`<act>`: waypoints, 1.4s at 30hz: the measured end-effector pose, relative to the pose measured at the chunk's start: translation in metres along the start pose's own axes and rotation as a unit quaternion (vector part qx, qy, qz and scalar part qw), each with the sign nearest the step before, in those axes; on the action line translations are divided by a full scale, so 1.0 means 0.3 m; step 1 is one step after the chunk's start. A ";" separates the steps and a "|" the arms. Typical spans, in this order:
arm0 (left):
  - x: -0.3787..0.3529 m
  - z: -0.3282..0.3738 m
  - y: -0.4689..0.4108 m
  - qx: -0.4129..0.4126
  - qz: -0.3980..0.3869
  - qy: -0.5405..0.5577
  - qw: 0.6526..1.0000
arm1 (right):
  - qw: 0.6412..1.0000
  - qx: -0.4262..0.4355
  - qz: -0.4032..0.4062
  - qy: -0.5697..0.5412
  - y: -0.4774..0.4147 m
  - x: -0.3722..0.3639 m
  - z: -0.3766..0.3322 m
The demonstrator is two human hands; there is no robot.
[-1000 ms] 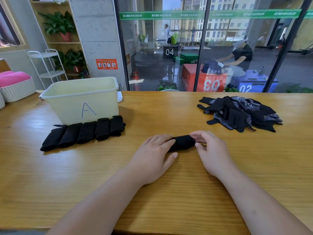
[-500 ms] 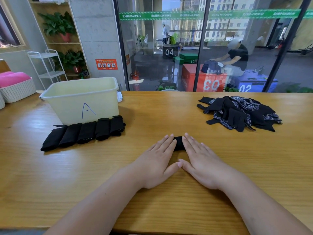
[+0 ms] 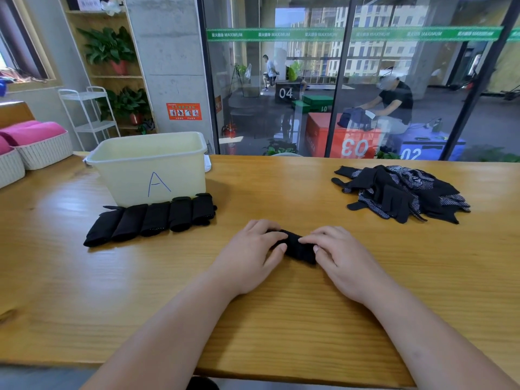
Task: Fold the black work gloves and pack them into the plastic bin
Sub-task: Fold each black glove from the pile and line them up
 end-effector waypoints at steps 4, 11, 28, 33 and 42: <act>0.010 -0.040 0.002 0.032 0.011 0.017 0.999 | 1.000 0.012 -0.004 -0.027 -0.011 -0.008 -0.024; 0.039 -0.098 0.009 0.068 0.018 0.052 0.996 | 0.998 -0.007 -0.066 -0.007 -0.076 -0.059 -0.040; 0.098 -0.449 0.068 0.213 0.040 -0.142 0.966 | 0.996 -0.065 -0.044 0.033 -0.351 -0.281 -0.199; 0.073 -0.482 0.080 0.268 0.040 -0.148 0.951 | 0.995 -0.079 -0.033 0.042 -0.434 -0.339 -0.210; 0.058 -0.485 0.075 0.261 0.040 -0.135 0.955 | 0.993 -0.097 -0.017 0.058 -0.559 -0.395 -0.221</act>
Point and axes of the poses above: each hand's wrist, its own y-axis away from the middle knuckle, its own x-axis out of the back of the hand, z = x × y, the point moved 5 cm from there along -y, towards the middle knuckle, and after that the axes turned 9 degrees about -y, right-handed, at the moved point
